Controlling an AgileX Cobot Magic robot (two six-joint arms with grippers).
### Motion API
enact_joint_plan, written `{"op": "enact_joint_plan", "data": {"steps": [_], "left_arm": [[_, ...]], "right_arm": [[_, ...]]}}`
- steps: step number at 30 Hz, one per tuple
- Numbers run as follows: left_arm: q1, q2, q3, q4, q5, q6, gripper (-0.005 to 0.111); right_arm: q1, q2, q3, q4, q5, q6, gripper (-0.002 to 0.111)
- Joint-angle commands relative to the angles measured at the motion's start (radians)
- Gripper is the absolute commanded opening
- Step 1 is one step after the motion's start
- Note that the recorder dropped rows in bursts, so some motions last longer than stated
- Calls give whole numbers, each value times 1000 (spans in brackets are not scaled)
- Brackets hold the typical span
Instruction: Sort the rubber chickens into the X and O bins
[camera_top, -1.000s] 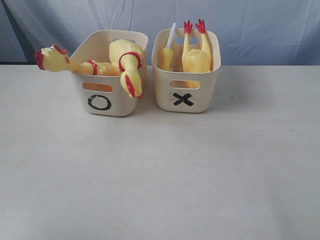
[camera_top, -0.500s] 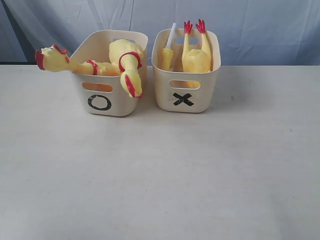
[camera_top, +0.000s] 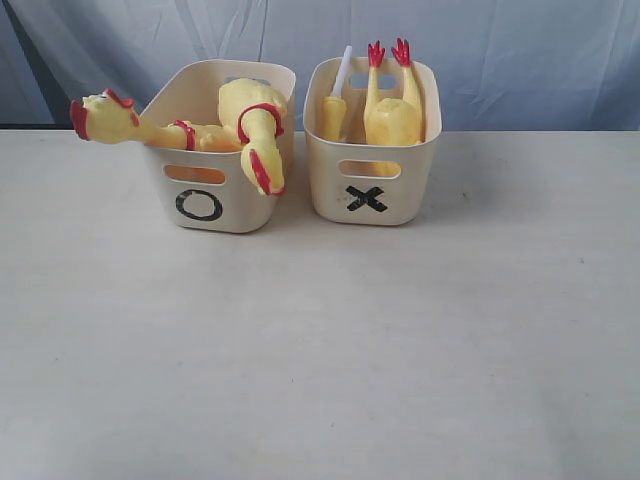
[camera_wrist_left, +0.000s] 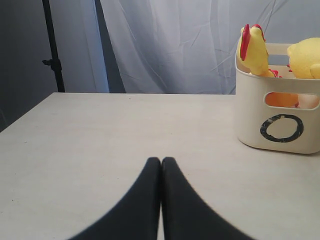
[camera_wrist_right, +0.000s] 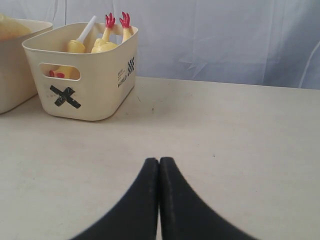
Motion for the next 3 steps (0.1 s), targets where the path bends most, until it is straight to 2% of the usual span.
{"op": "enact_joint_plan", "data": {"steps": [1, 3], "left_arm": [[-2, -4, 2, 6, -10, 0, 0], [-2, -4, 2, 6, -10, 0, 0]], "right_arm": [[-5, -5, 4, 2, -14, 0, -1], [-5, -5, 4, 2, -14, 0, -1]]}}
